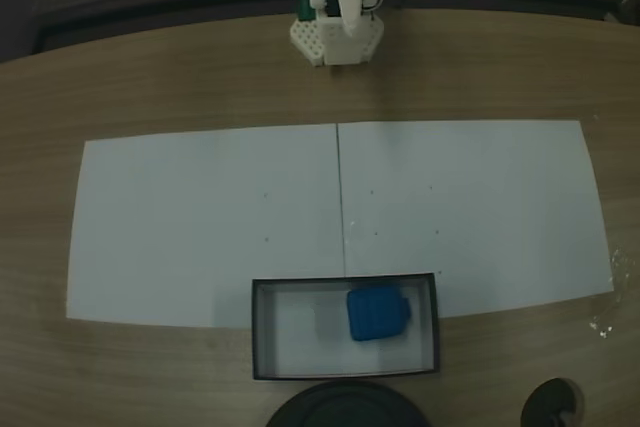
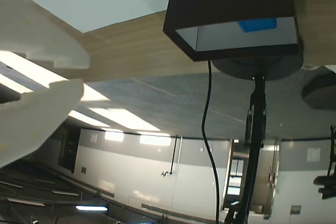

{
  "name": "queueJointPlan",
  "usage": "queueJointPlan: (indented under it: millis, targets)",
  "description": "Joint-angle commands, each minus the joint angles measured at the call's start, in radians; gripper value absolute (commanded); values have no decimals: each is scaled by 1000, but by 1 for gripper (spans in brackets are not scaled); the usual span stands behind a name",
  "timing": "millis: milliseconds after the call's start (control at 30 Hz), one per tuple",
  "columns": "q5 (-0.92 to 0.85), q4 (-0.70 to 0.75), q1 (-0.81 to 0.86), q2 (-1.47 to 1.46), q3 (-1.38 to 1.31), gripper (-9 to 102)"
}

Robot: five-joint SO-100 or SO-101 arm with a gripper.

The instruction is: Grab a blue square and put it in the box.

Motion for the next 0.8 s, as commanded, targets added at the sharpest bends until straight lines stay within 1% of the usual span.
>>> queueJointPlan:
  millis: [0,100,167,300,533,600,667,767]
  targets:
    - [6,-25,6,25,26,0]
    - [6,-28,-5,14,54,0]
    - [5,-55,-6,14,115,0]
    - [0,-130,6,14,337,0]
    - [5,-302,5,15,712,0]
    - [6,-301,8,17,709,0]
    - [0,-270,-3,18,703,0]
    - [2,-164,-6,18,673,0]
